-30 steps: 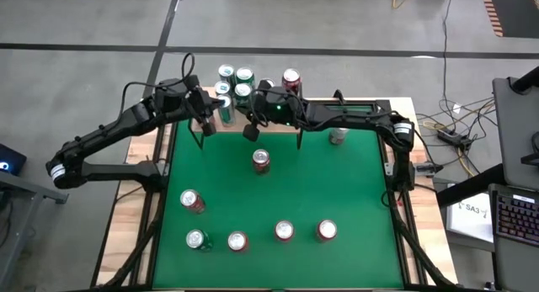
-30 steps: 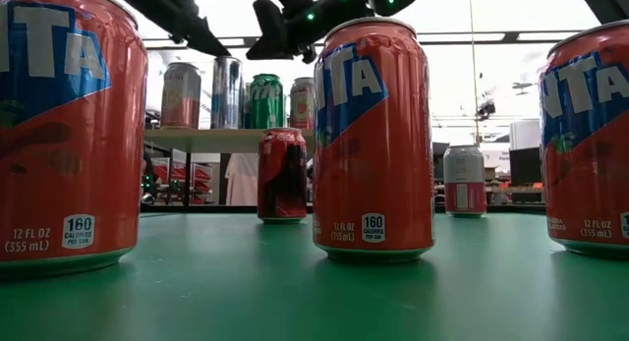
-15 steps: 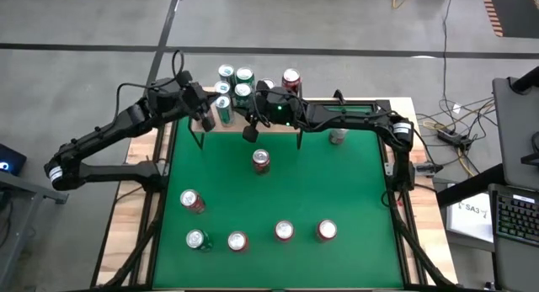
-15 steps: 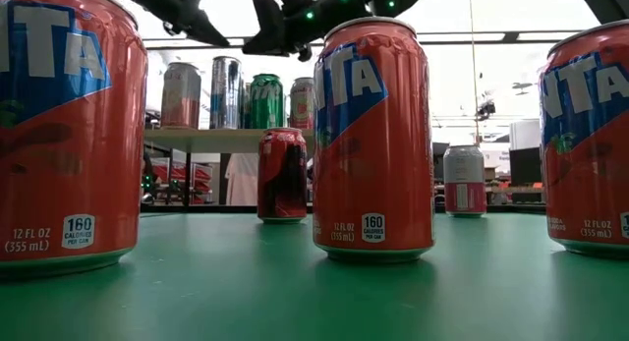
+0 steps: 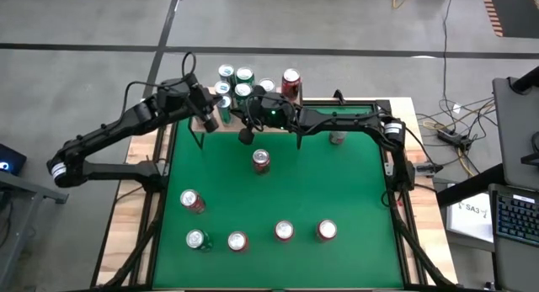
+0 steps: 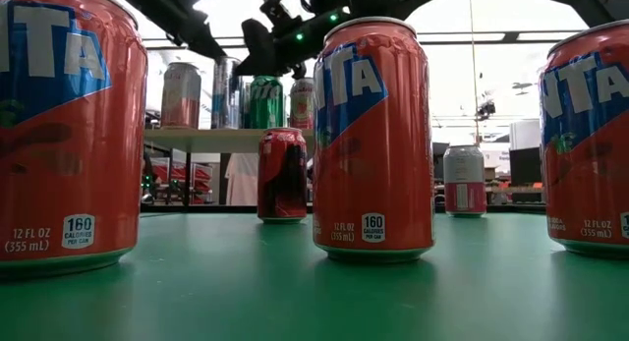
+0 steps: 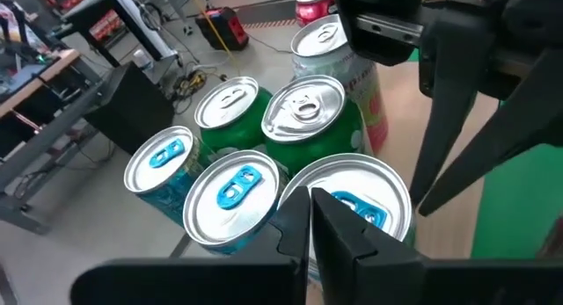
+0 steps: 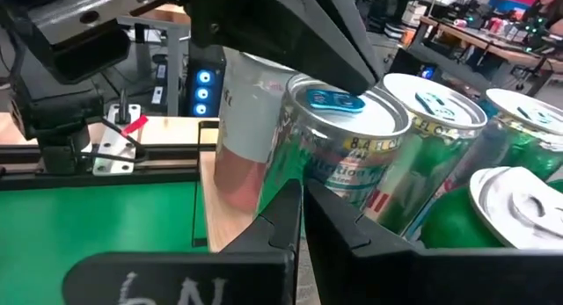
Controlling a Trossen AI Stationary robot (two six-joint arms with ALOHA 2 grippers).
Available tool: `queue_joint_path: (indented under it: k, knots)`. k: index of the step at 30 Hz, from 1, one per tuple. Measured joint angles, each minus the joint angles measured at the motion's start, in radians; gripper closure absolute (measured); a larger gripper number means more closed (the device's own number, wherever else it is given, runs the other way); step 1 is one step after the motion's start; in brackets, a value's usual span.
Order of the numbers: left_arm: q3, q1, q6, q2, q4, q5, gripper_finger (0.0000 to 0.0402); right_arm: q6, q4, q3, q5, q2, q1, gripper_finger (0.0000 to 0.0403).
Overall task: Place canned beverage on shelf
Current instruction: Put the white and red can on the shelf
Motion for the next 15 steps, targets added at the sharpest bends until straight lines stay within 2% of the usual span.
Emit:
queue_joint_path:
  k: [15]
  knots:
    - [0.005, -0.047, -0.125, -0.037, -0.040, 0.002, 0.0402, -0.010, 0.030, 0.000, 0.003, -0.001, -0.008, 0.0394]
